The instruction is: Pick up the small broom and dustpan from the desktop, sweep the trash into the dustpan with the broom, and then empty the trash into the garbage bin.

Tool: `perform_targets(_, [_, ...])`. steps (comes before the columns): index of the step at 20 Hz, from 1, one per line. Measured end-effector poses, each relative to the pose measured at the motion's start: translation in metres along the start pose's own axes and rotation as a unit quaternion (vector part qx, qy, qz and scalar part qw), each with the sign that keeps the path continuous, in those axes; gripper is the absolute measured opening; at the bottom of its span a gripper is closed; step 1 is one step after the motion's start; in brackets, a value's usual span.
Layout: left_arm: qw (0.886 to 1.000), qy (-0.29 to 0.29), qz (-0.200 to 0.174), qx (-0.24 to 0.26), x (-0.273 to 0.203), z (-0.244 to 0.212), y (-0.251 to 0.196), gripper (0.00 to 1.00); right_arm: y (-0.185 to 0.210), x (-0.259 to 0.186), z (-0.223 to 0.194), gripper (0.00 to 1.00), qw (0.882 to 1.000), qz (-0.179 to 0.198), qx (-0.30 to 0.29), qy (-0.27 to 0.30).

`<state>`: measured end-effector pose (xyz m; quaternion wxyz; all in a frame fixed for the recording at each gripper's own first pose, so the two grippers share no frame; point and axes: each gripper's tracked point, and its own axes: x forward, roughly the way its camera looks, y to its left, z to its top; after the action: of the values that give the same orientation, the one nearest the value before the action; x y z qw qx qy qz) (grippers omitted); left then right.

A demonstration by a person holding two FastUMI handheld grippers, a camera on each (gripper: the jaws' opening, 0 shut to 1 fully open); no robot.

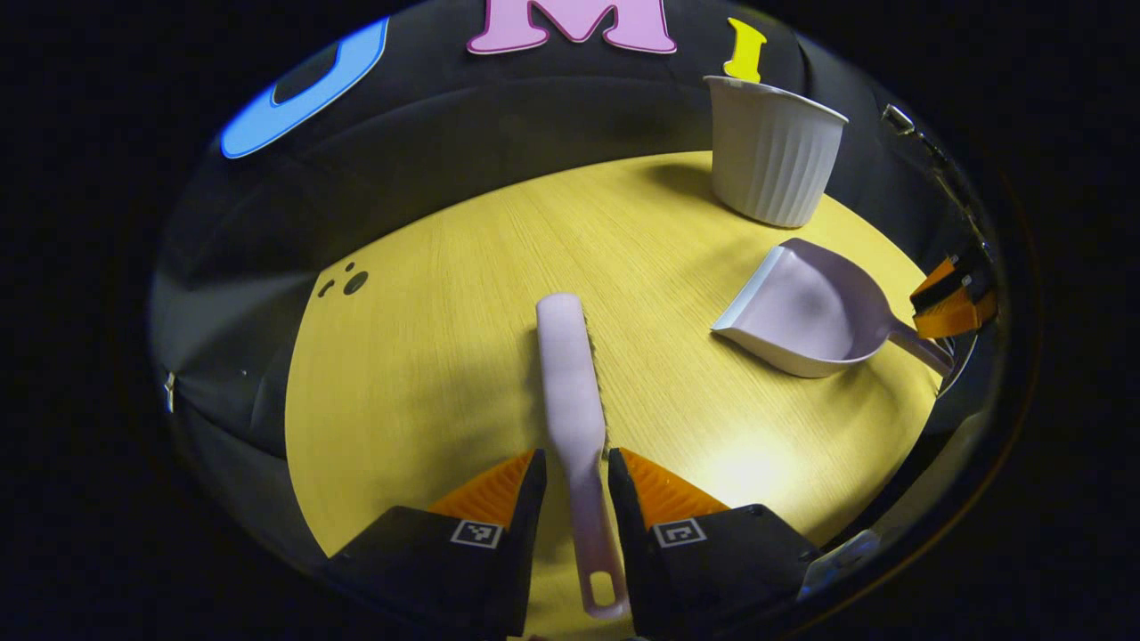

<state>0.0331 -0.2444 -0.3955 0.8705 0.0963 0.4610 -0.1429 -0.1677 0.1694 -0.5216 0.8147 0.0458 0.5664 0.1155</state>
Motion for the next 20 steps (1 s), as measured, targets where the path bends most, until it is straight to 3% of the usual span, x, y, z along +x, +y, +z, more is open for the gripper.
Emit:
perform_targets(6, [0.996, -0.091, 0.003, -0.018, -0.062, 0.042, -0.011, 0.47, 0.026, -0.073, 0.064, 0.42, 0.990, -0.010, -0.017, -0.142])
perform_targets(7, [0.993, -0.113, 0.003, -0.024, -0.075, 0.053, -0.014, 0.47, 0.030, -0.084, 0.073, 0.33, 0.986, -0.015, -0.022, -0.165])
perform_targets(8, [0.990, -0.135, 0.003, -0.030, -0.087, 0.064, -0.016, 0.47, 0.036, -0.095, 0.081, 0.42, 0.982, -0.015, -0.025, -0.185])
perform_targets(9, [0.987, -0.159, 0.005, -0.035, -0.100, 0.076, -0.018, 0.47, 0.042, -0.104, 0.091, 0.33, 0.978, -0.013, -0.028, -0.206])
perform_targets(10, [0.982, -0.183, 0.007, -0.040, -0.113, 0.089, -0.019, 0.47, 0.047, -0.113, 0.100, 0.42, 0.973, -0.013, -0.034, -0.227])
perform_targets(11, [0.977, -0.208, 0.007, -0.043, -0.126, 0.101, -0.020, 0.47, 0.050, -0.120, 0.108, 0.33, 0.967, -0.015, -0.041, -0.249])
perform_targets(13, [0.965, -0.261, 0.006, -0.041, -0.153, 0.123, -0.024, 0.47, 0.057, -0.137, 0.122, 0.34, 0.954, -0.019, -0.055, -0.294])
perform_targets(14, [0.958, -0.284, 0.005, -0.039, -0.165, 0.130, -0.025, 0.47, 0.061, -0.145, 0.125, 0.41, 0.947, -0.020, -0.060, -0.315])
perform_targets(15, [0.953, -0.302, 0.007, -0.039, -0.176, 0.138, -0.026, 0.47, 0.066, -0.152, 0.128, 0.42, 0.941, -0.020, -0.064, -0.331])
perform_targets(16, [0.949, -0.312, 0.009, -0.040, -0.184, 0.140, -0.028, 0.47, 0.069, -0.157, 0.130, 0.42, 0.936, -0.021, -0.068, -0.344])
perform_targets(17, [0.947, -0.318, 0.012, -0.043, -0.190, 0.142, -0.028, 0.47, 0.073, -0.160, 0.132, 0.36, 0.933, -0.020, -0.073, -0.351])
perform_targets(18, [0.945, -0.322, 0.015, -0.046, -0.194, 0.143, -0.030, 0.47, 0.075, -0.163, 0.132, 0.42, 0.930, -0.020, -0.078, -0.357])
perform_targets(20, [0.942, -0.333, 0.013, -0.048, -0.204, 0.147, -0.035, 0.46, 0.078, -0.168, 0.136, 0.42, 0.924, -0.025, -0.087, -0.372])
